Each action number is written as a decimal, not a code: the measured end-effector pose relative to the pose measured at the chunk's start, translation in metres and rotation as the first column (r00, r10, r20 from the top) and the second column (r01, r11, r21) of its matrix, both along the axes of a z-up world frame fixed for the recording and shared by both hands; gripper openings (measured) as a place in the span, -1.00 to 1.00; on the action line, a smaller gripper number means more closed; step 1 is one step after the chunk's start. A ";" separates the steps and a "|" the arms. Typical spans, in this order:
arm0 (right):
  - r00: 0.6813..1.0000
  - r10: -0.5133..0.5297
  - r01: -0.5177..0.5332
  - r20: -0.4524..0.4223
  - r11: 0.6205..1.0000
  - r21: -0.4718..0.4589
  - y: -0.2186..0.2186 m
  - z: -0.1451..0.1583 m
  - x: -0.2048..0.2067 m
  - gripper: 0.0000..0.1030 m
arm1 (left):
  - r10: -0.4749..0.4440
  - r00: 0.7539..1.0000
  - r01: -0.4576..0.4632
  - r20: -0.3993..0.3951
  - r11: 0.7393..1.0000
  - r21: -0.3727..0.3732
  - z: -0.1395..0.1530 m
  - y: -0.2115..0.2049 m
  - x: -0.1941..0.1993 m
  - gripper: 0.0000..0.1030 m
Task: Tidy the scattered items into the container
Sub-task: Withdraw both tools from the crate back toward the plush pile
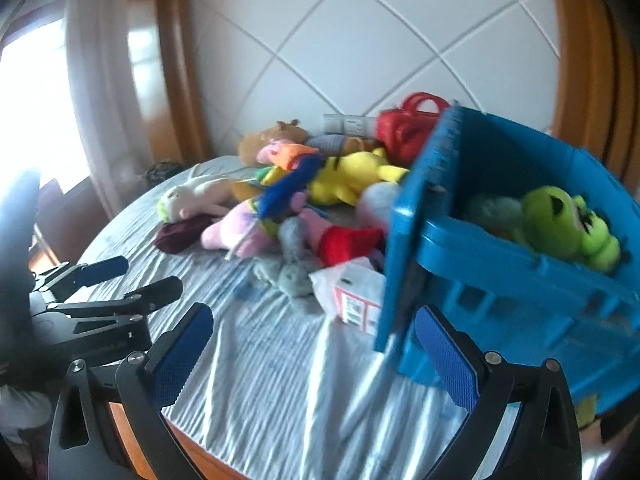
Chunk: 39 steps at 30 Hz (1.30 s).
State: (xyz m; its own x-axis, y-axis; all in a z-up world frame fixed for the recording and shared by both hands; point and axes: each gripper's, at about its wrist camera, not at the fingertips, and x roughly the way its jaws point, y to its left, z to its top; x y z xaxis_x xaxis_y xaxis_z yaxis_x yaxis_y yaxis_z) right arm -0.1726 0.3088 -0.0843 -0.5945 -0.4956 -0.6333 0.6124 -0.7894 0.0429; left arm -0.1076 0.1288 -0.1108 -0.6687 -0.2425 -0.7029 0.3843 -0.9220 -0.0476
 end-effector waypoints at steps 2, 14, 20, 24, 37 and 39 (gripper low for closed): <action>1.000 0.030 -0.030 -0.005 1.000 -0.008 -0.008 0.000 0.000 0.99 | 0.033 0.999 -0.033 0.007 0.999 -0.003 -0.001 -0.008 0.004 0.57; 0.989 0.143 -0.143 0.046 0.990 0.003 -0.102 -0.014 0.004 0.99 | 0.149 0.988 -0.149 0.037 0.989 -0.002 -0.010 -0.093 0.036 0.57; 0.992 0.106 -0.106 0.064 0.994 -0.005 -0.169 -0.021 0.008 0.99 | 0.123 0.992 -0.122 0.036 0.992 -0.016 -0.009 -0.161 0.050 0.57; 0.996 0.064 -0.065 0.067 0.998 0.007 -0.217 -0.027 0.012 0.99 | 0.104 0.994 -0.104 0.040 0.995 -0.014 -0.011 -0.209 0.056 0.57; 0.995 -0.002 -0.006 0.100 0.997 0.074 -0.304 -0.043 0.001 0.99 | 0.056 0.995 -0.059 0.077 0.997 0.039 -0.033 -0.300 0.039 0.56; 0.994 0.002 -0.011 0.106 0.996 0.084 -0.313 -0.047 -0.011 0.99 | 0.062 0.994 -0.067 0.085 0.997 0.050 -0.037 -0.311 0.030 0.56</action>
